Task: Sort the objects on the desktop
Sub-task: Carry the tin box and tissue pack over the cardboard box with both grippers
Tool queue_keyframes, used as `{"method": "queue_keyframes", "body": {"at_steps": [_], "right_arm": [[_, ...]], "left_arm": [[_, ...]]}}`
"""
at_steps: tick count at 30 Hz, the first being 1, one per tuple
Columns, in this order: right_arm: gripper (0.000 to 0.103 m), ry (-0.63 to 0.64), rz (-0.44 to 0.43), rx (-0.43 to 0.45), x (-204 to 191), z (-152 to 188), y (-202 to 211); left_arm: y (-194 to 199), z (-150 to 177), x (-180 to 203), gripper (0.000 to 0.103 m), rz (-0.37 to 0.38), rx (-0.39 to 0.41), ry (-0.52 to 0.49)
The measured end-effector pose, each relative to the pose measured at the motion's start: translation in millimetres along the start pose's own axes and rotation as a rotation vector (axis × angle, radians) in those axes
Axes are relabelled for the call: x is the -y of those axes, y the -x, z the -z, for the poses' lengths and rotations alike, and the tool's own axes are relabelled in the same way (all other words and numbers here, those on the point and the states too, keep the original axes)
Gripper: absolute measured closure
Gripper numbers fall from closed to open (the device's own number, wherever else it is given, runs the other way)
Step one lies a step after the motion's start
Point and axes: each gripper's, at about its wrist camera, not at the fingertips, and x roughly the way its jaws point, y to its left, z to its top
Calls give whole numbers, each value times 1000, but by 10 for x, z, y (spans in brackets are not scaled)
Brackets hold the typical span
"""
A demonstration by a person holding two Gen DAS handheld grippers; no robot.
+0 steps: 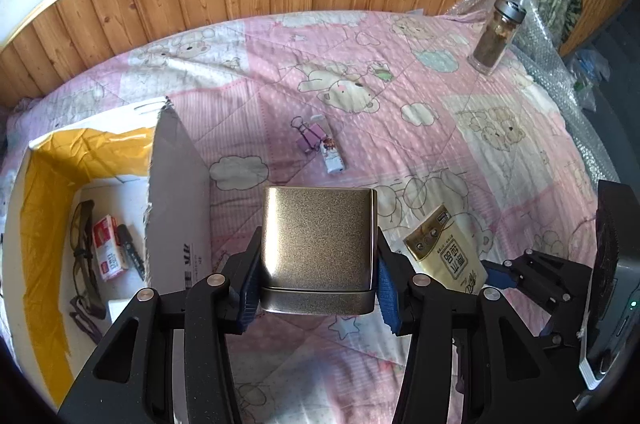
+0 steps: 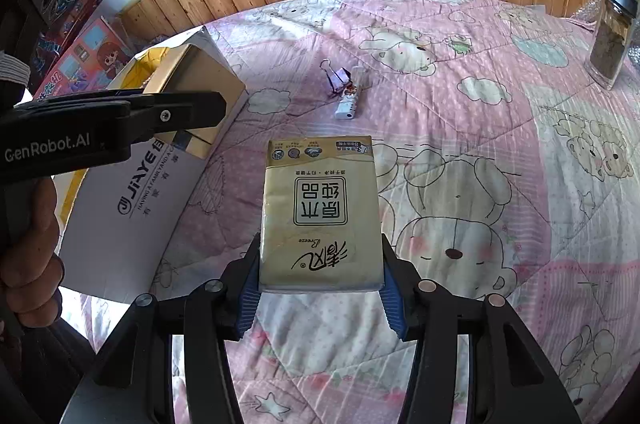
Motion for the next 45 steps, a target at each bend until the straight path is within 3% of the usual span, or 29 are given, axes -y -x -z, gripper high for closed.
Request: {"method": "queue_keyframes", "body": {"at_steps": [21, 45], "right_arm": [[50, 93, 22, 46, -794, 35, 380], [51, 199, -13, 93, -1485, -128, 566]], "left_arm": [[795, 488, -456, 53, 110, 152, 143], [1219, 707, -1298, 53, 115, 276, 360]]}}
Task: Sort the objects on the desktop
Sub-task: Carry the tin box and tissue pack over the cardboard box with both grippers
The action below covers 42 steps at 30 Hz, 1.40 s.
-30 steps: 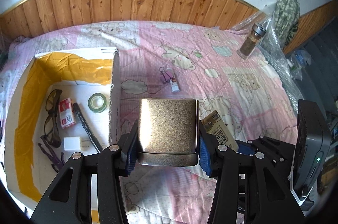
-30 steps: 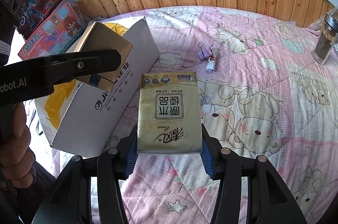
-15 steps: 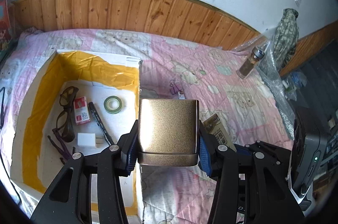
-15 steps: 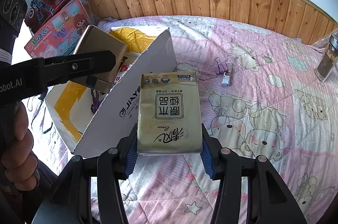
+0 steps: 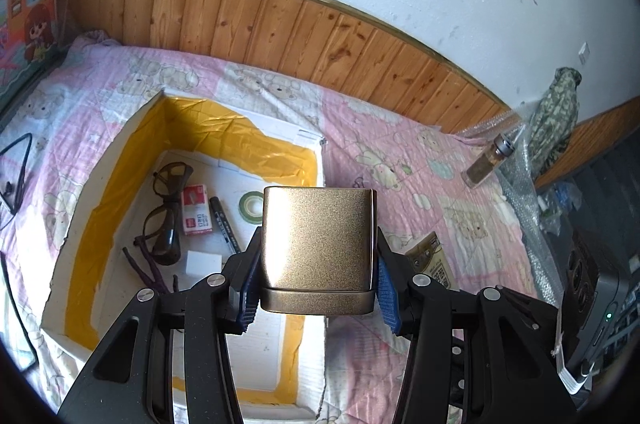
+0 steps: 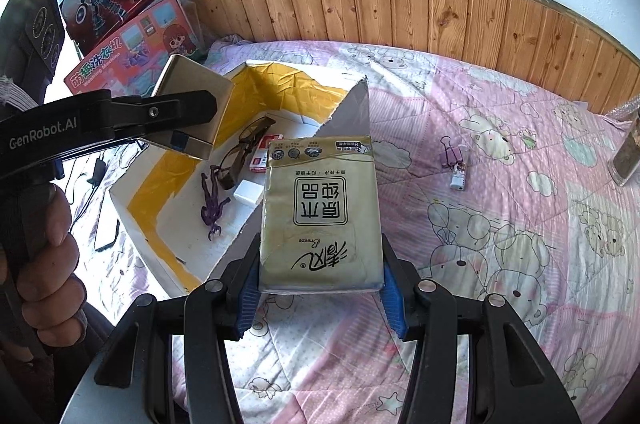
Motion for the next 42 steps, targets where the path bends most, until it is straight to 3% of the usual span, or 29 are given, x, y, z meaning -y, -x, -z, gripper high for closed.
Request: {"method": "queue_keyframes", "body": {"at_steps": [18, 26, 42], "right_arm": [[51, 69, -34, 35, -342, -254, 65], [50, 117, -42, 27, -456, -387, -38], [50, 222, -18, 6, -671, -715, -278]], "left_arm": [[94, -80, -465, 53, -64, 37, 101], [-5, 5, -586, 53, -117, 7, 138], [-219, 204, -641, 53, -147, -82, 175]]}}
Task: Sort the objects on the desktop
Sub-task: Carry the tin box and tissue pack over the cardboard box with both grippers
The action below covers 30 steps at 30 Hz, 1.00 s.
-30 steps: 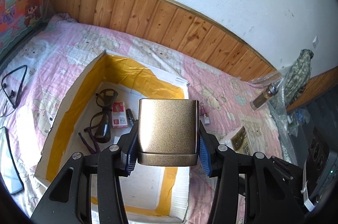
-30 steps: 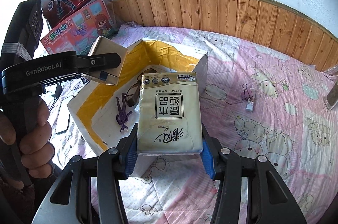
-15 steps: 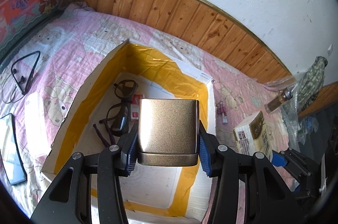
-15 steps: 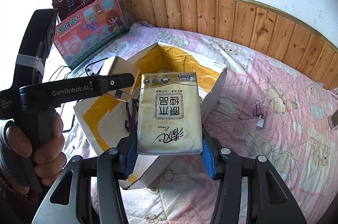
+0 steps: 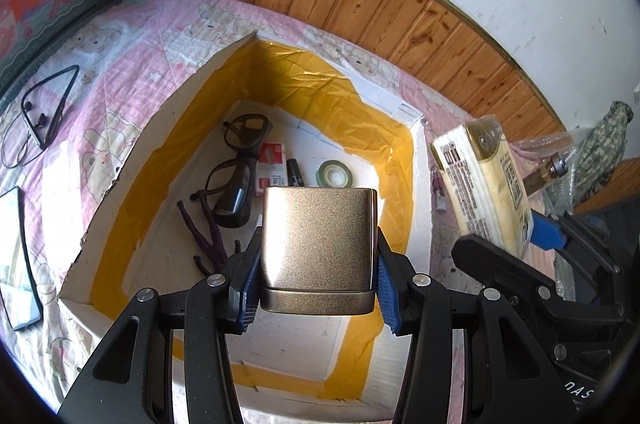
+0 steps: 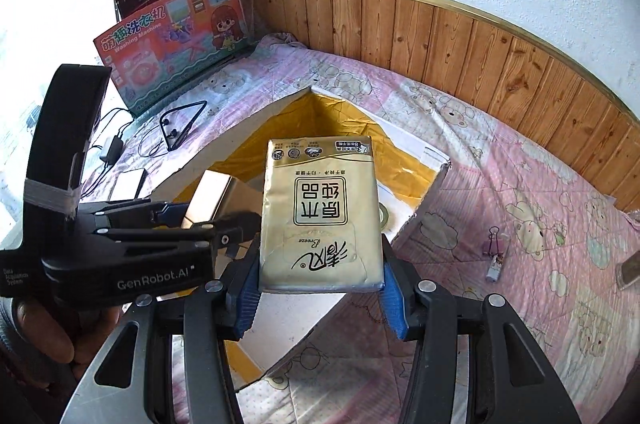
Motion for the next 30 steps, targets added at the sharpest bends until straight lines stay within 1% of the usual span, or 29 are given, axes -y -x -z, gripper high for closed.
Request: {"method": "queue_keyframes", "body": {"at_steps": [12, 19, 30], "right_arm": [[50, 63, 32, -46, 5, -262, -303], [50, 67, 14, -82, 37, -384, -494], [50, 55, -11, -154, 91, -423, -817]], "left_arm": [[-174, 84, -37, 53, 4, -81, 51], [-303, 134, -62, 53, 3, -139, 75], [-438, 209, -92, 53, 0, -202, 83]]}}
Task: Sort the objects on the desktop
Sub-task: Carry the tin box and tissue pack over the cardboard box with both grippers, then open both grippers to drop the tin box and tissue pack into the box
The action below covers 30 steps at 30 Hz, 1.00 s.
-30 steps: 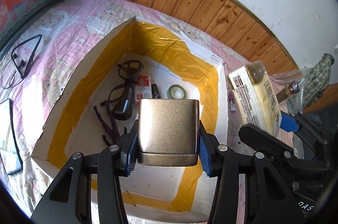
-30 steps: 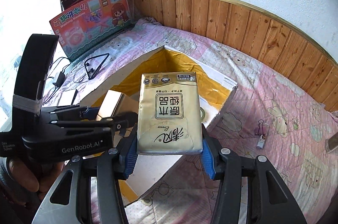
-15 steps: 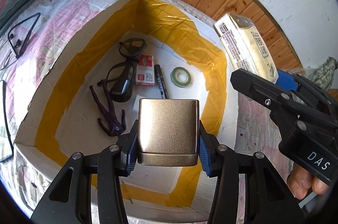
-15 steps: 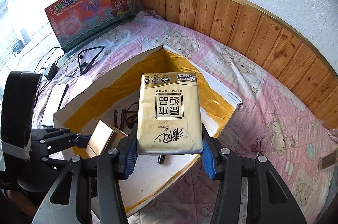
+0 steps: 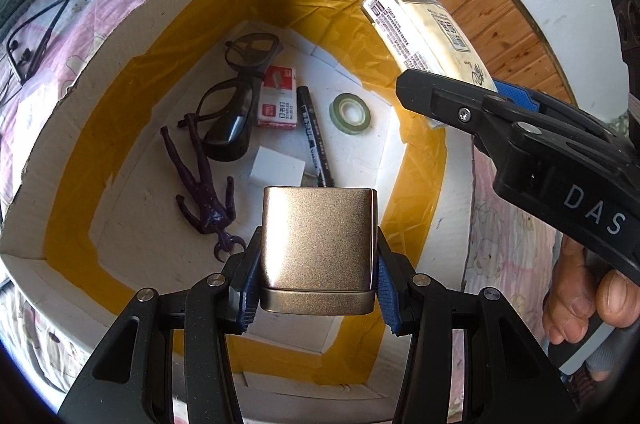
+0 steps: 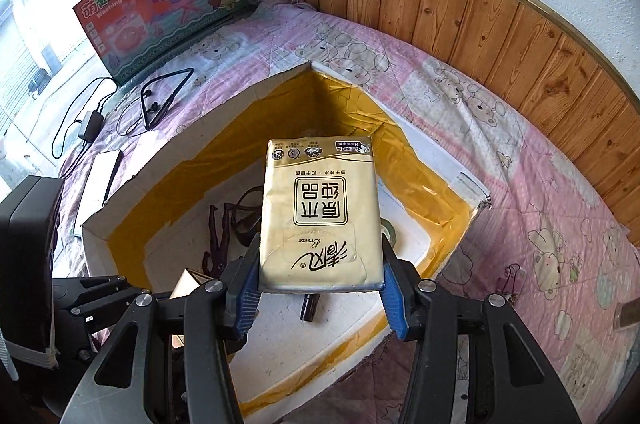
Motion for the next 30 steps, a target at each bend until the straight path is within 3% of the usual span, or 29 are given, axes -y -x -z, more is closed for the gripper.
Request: {"method": "queue_keyframes", "body": {"at_steps": [18, 30], "right_arm": [[50, 63, 34, -122, 24, -116, -522], [50, 151, 77, -248, 62, -105, -823]], "left_arm": [[-138, 26, 8, 53, -28, -35, -35], [-196, 24, 31, 53, -34, -55, -48]]}}
